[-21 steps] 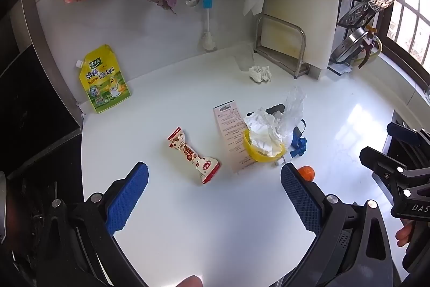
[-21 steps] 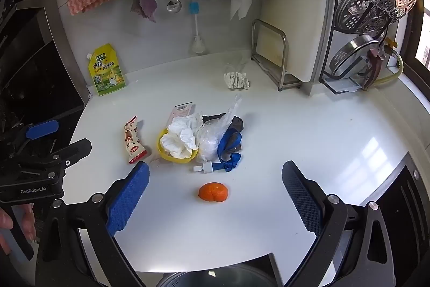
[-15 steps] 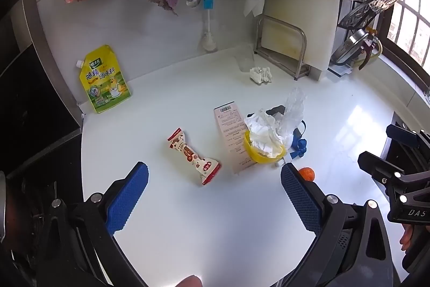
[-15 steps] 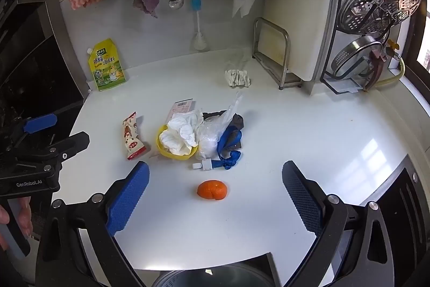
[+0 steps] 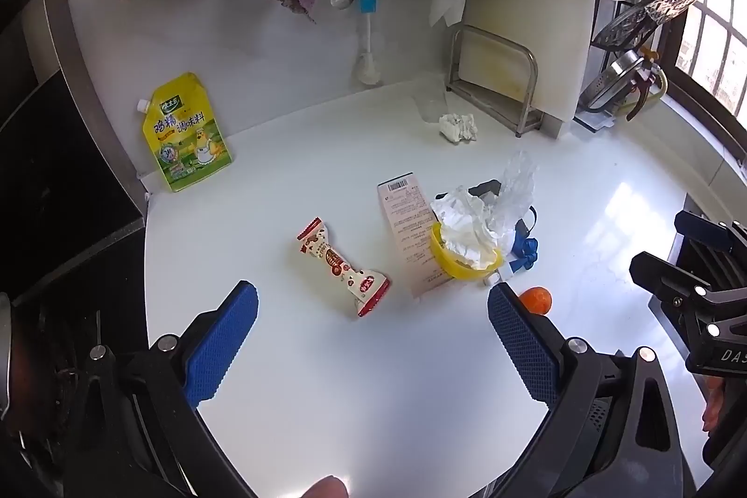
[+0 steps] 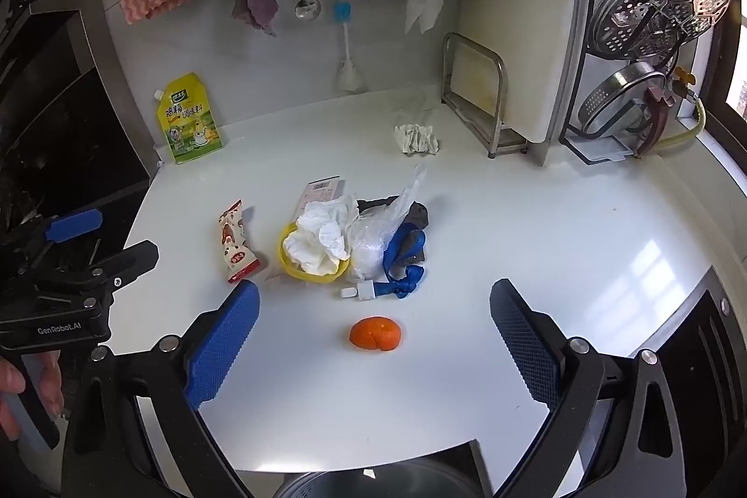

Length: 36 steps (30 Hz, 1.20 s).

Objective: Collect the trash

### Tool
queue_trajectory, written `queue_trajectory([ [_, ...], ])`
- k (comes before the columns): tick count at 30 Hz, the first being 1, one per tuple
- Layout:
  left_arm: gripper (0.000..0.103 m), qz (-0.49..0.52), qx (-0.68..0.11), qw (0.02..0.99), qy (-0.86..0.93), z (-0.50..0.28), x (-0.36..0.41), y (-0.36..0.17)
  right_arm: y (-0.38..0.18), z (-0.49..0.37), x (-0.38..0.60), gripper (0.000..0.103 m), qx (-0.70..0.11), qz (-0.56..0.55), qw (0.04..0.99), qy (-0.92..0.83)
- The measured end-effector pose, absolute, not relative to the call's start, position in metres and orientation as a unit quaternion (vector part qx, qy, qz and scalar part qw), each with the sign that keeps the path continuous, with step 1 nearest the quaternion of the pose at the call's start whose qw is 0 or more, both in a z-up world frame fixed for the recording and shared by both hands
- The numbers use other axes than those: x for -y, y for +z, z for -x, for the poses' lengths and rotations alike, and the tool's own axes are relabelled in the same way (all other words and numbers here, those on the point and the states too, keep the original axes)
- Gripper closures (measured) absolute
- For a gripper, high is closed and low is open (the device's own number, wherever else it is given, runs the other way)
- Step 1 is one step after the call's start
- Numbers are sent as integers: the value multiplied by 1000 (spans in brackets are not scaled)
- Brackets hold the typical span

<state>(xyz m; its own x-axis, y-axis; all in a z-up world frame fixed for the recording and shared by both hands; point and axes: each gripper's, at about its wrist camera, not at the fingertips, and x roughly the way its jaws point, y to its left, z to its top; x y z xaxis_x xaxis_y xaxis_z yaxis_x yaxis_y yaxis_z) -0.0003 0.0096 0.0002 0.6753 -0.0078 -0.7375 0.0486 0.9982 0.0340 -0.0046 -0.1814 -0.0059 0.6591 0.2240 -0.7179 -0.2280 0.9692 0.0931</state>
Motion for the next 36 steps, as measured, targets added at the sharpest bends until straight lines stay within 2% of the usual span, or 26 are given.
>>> queue_trajectory([
  [36,6,-8,-423,906,-13,-5,-23,-14,-15,0,183,9,-407,0,906,116],
])
